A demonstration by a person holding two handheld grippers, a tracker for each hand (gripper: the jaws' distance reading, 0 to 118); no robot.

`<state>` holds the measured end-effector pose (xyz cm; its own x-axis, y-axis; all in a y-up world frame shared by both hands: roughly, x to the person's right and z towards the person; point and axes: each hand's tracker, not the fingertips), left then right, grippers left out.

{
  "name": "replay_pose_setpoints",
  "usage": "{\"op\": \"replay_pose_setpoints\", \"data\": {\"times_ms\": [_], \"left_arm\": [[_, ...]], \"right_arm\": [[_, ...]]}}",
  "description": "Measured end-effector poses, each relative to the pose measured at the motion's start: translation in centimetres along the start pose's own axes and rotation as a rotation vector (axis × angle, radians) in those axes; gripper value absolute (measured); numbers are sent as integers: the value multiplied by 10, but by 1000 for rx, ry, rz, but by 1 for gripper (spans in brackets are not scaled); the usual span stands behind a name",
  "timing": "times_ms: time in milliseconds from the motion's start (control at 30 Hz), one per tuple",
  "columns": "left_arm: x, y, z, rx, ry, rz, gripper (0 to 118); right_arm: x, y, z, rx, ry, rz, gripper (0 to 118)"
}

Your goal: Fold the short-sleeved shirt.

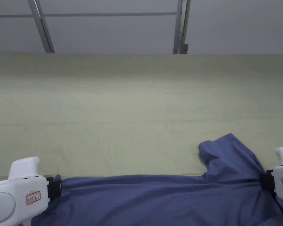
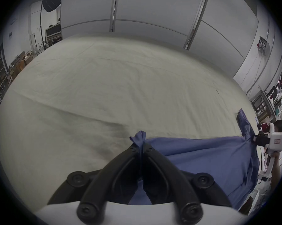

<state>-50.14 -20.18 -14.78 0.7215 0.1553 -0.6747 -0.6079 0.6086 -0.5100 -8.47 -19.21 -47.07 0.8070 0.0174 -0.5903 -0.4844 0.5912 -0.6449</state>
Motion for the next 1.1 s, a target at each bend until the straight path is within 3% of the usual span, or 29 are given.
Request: {"op": "replay_pose_setpoints", "data": {"times_ms": [300, 467, 567, 733, 833, 867, 900, 933, 967, 1033, 1067, 1100], "left_arm": [[-19, -17, 111, 113, -21, -13, 2], [-27, -73, 158, 70, -26, -41, 2], [-29, -115, 165, -1, 18, -100, 2], [-28, -171, 145, -135, 57, -128, 2], [-23, -183, 137, -123, 84, -151, 5], [-22, -183, 137, -105, 89, -144, 12], [-22, -182, 141, -78, 88, -144, 27], [-26, -180, 143, -59, 96, -146, 50], [-27, -179, 150, -43, 111, -147, 61], [-30, -177, 172, 19, 105, -157, 90], [-34, -176, 188, 76, 59, -164, 104], [-31, -173, 205, 176, 18, -149, 106]], "right_arm": [[13, -35, 122, 123, 42, 43, 4], [26, -94, 167, 76, 98, -12, 4], [22, -135, 173, 26, 72, 31, 4], [4, -191, 151, -52, -40, 212, 4], [-1, -201, 138, -61, -35, 207, 5], [-1, -204, 138, -51, -39, 210, 13], [0, -204, 138, -23, -56, 225, 41], [-2, -205, 143, -2, -82, 237, 77], [-2, -205, 148, 20, -127, 254, 77], [-2, -207, 166, 91, -272, 301, 104], [0, -207, 180, 160, -287, 288, 114], [0, -203, 197, 266, -278, 239, 114]]}}
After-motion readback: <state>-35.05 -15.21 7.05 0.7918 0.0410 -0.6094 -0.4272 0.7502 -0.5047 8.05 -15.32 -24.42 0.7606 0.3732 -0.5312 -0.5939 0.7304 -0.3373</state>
